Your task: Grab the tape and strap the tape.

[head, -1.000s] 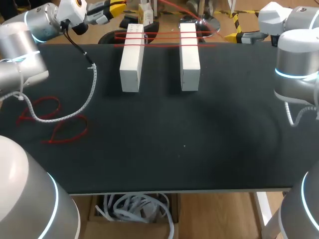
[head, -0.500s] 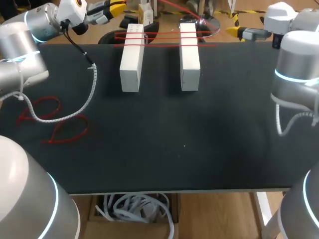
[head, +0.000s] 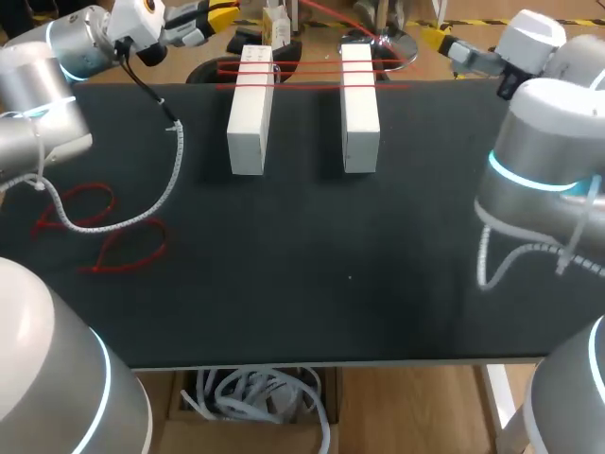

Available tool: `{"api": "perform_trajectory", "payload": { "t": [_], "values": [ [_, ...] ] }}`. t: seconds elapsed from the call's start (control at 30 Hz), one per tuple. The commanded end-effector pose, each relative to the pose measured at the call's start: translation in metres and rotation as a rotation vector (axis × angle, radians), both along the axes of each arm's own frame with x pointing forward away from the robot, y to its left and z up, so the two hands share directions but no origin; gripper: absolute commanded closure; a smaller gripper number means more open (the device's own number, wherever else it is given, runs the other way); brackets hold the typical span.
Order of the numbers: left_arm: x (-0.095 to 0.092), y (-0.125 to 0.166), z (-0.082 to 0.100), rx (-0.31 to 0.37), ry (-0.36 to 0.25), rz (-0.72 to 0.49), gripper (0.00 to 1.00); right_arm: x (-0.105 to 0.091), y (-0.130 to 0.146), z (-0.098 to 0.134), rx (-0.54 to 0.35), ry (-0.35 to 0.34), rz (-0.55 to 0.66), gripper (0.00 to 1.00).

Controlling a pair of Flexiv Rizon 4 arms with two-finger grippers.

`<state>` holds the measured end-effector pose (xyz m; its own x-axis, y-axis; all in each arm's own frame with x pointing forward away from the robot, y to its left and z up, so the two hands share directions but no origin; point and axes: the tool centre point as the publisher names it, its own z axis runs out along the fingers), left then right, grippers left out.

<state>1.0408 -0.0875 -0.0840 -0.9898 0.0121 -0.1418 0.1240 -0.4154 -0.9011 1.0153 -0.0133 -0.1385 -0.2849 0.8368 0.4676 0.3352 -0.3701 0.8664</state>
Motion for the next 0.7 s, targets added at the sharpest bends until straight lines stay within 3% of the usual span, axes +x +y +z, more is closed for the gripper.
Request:
{"api": "perform_trajectory", "payload": {
  "t": [0.03, 0.33, 0.53, 0.6, 0.7],
  "values": [
    [0.0, 0.0, 0.0, -0.001, -0.001, -0.001, 1.0, -0.014, 0.016, 0.0, 0.319, -0.101, -0.411, 0.0],
    [0.0, 0.0, 0.0, -0.001, -0.001, -0.001, 1.0, -0.031, 0.035, 0.012, 0.39, -0.146, -0.474, 0.0],
    [0.0, 0.0, 0.0, -0.001, -0.001, -0.001, 1.0, -0.044, 0.05, 0.008, 0.522, -0.096, -0.474, 0.0],
    [0.0, 0.0, 0.0, -0.001, -0.001, -0.001, 1.0, -0.046, 0.052, 0.005, 0.56, -0.078, -0.414, 0.0],
    [0.0, 0.0, 0.0, -0.001, -0.001, -0.001, 1.0, -0.046, 0.052, 0.005, 0.56, -0.078, -0.414, 0.0]
  ]
}}
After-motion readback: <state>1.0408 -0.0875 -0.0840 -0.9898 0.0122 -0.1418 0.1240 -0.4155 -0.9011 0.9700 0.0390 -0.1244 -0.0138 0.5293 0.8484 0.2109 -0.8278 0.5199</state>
